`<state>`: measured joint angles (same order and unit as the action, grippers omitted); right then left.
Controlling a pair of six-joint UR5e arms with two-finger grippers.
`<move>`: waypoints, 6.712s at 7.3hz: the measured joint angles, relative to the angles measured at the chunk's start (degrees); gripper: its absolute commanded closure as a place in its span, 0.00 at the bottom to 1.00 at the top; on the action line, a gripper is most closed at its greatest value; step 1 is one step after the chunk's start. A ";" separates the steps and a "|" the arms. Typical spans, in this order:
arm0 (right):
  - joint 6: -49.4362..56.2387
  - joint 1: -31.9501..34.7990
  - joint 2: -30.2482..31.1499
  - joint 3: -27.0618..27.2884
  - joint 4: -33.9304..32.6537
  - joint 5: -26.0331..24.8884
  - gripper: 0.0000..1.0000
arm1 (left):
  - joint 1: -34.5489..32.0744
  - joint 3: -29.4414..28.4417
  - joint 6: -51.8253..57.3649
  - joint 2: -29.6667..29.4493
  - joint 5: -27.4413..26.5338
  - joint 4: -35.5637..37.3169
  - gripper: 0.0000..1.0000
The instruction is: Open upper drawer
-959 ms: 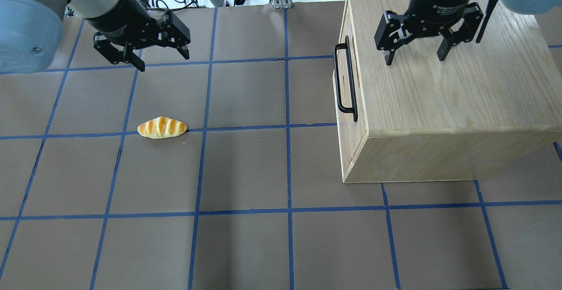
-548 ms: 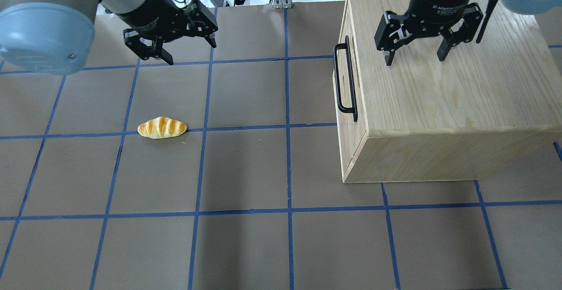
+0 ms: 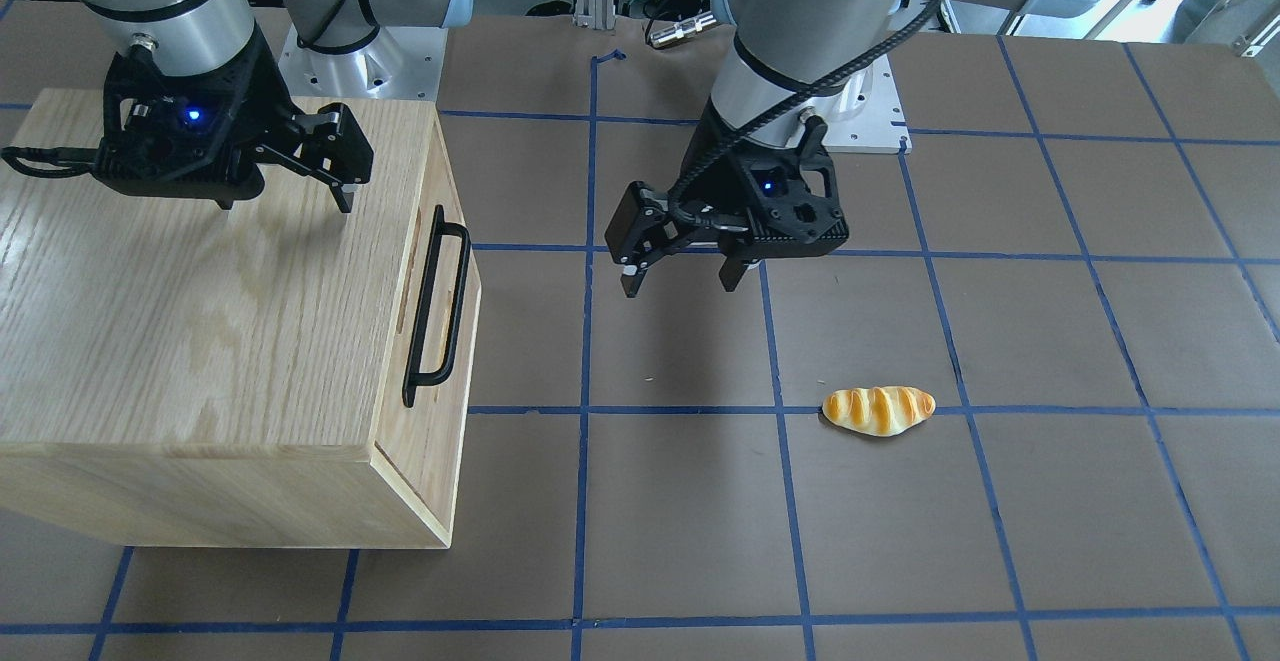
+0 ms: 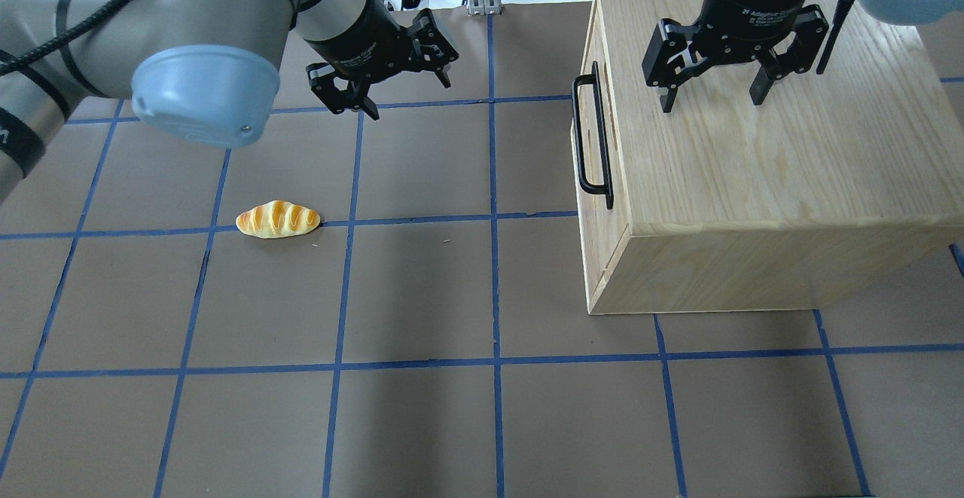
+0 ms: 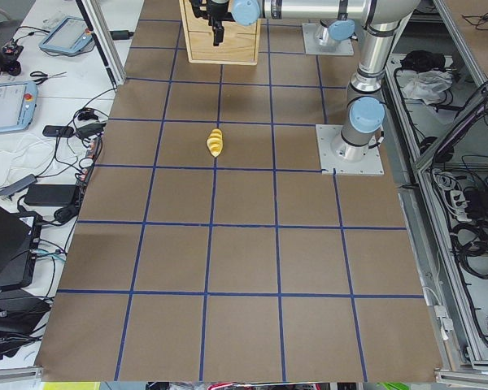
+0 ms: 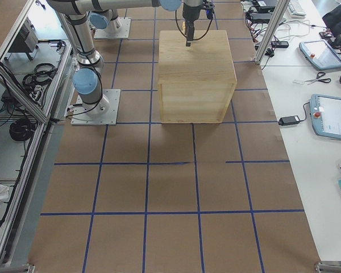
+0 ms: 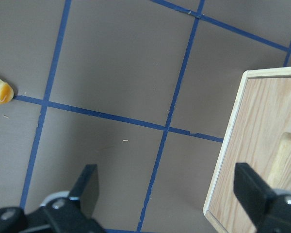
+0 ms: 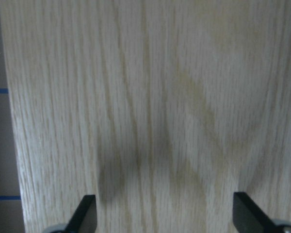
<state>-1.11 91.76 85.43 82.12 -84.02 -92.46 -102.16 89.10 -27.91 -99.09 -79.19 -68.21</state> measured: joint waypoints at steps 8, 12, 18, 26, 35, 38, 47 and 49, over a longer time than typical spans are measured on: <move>0.00 0.00 0.00 -0.01 0.00 0.00 0.00 | -8.31 0.01 2.45 -8.13 7.08 11.48 0.00; 0.00 0.00 0.00 -0.03 0.00 0.00 0.00 | -9.29 0.02 2.94 -9.62 7.23 12.05 0.00; 0.01 -0.02 0.00 0.01 0.00 0.00 0.00 | -9.96 -0.06 2.94 -9.92 8.47 12.37 0.00; 0.02 0.00 0.00 0.00 0.00 0.00 0.00 | -9.90 -0.14 7.04 -10.48 2.50 13.59 0.00; 0.03 0.00 0.00 0.00 0.00 0.00 0.00 | -8.71 -0.28 9.03 -8.95 -1.93 10.83 0.00; -0.01 0.00 0.00 -0.02 0.00 0.00 0.00 | -8.03 -0.24 9.48 -8.57 -4.13 8.00 0.00; 0.03 0.00 0.00 0.01 0.00 0.00 0.00 | -5.63 -2.07 12.64 -7.07 -4.63 2.79 0.00; 0.01 0.00 0.00 0.00 0.00 0.00 0.00 | -4.75 -2.05 13.52 -6.63 -4.60 2.15 0.00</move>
<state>-1.10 91.76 85.43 82.12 -84.02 -92.46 -106.91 87.04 -14.39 -105.71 -83.79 -66.06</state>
